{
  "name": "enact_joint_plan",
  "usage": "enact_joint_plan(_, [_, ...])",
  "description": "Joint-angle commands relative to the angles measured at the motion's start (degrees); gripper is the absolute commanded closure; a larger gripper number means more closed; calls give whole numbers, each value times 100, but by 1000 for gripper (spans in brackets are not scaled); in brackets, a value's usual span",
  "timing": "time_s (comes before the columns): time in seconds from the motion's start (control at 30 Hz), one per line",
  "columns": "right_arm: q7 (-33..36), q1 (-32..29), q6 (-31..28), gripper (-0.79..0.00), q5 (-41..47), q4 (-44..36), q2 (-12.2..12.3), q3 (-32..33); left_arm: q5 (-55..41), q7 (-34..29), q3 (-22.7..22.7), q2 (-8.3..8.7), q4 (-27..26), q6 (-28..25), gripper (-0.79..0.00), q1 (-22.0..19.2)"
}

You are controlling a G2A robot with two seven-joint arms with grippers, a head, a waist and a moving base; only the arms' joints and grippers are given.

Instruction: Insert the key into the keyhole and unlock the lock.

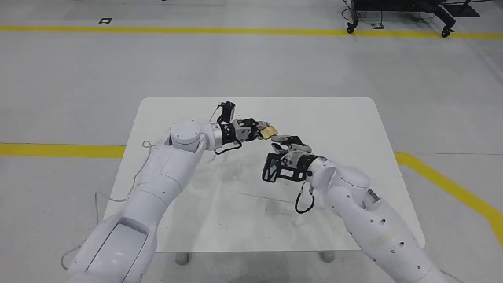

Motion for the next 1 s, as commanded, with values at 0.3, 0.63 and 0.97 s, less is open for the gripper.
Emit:
enact_joint_plan(0.3, [-92,63,-8,0,1296,312,-77,253,-85,-196,-39,-3,38,-196,0,-9])
enact_joint_plan(0.63, [-554,178,-791,0,3953,1140,-130,760,-16,-214,-46,-1,22,-586,0,19])
enact_joint_plan(0.97, [-898,159,-1058,0,3788,1211,-73,882,5,-218,-82,14,-30,-701,0,56])
